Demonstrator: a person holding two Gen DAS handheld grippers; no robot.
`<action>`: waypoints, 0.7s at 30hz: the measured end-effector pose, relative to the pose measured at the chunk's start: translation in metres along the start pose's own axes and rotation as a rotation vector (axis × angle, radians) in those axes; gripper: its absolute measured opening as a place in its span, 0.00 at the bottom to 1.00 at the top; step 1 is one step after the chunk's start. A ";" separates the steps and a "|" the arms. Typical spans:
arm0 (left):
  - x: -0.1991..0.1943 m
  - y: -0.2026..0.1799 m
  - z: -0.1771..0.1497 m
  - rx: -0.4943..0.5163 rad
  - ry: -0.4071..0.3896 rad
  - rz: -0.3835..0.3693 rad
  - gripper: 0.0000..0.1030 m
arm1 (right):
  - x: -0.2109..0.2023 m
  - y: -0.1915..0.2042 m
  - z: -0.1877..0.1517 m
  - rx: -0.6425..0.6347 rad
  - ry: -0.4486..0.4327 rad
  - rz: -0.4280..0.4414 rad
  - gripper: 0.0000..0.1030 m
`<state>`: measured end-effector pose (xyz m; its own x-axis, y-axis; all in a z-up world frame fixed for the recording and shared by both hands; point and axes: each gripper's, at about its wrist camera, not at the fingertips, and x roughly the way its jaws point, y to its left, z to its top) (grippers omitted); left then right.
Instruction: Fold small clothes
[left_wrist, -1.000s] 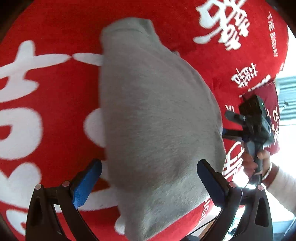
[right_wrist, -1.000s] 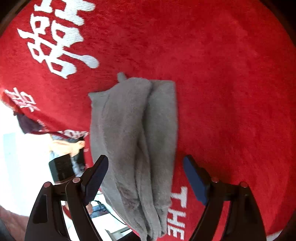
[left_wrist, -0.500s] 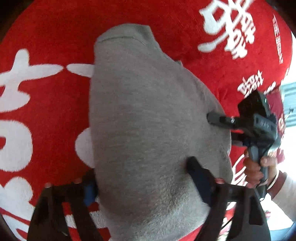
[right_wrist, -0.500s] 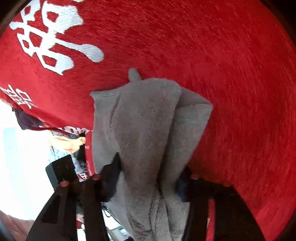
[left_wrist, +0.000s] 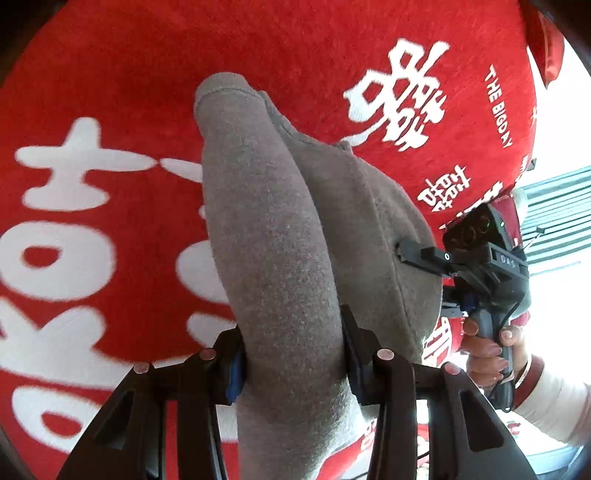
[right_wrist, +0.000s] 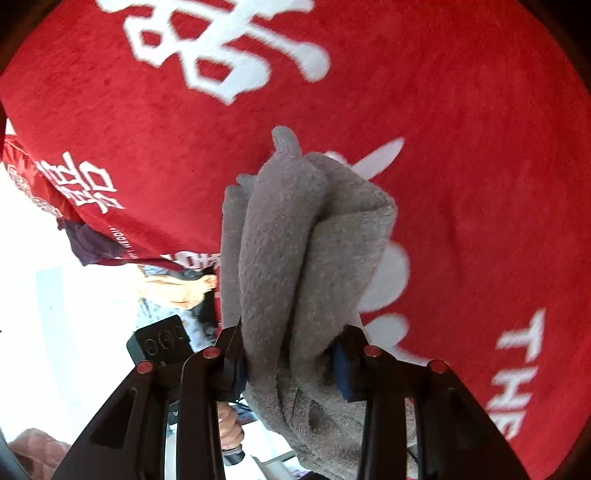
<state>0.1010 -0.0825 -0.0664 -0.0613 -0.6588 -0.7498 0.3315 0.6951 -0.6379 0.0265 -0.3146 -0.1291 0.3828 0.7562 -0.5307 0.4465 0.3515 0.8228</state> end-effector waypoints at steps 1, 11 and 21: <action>-0.009 0.003 -0.004 -0.004 -0.003 0.002 0.43 | 0.002 0.003 -0.007 0.012 0.004 0.017 0.39; -0.059 0.054 -0.057 -0.016 0.011 0.187 0.43 | 0.061 0.015 -0.051 0.003 0.064 0.017 0.38; -0.066 0.090 -0.077 -0.132 0.006 0.375 0.57 | 0.049 0.023 -0.045 -0.129 0.004 -0.393 0.51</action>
<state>0.0630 0.0459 -0.0879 0.0350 -0.3505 -0.9359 0.2078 0.9186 -0.3362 0.0195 -0.2449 -0.1271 0.2000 0.5527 -0.8090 0.4533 0.6798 0.5766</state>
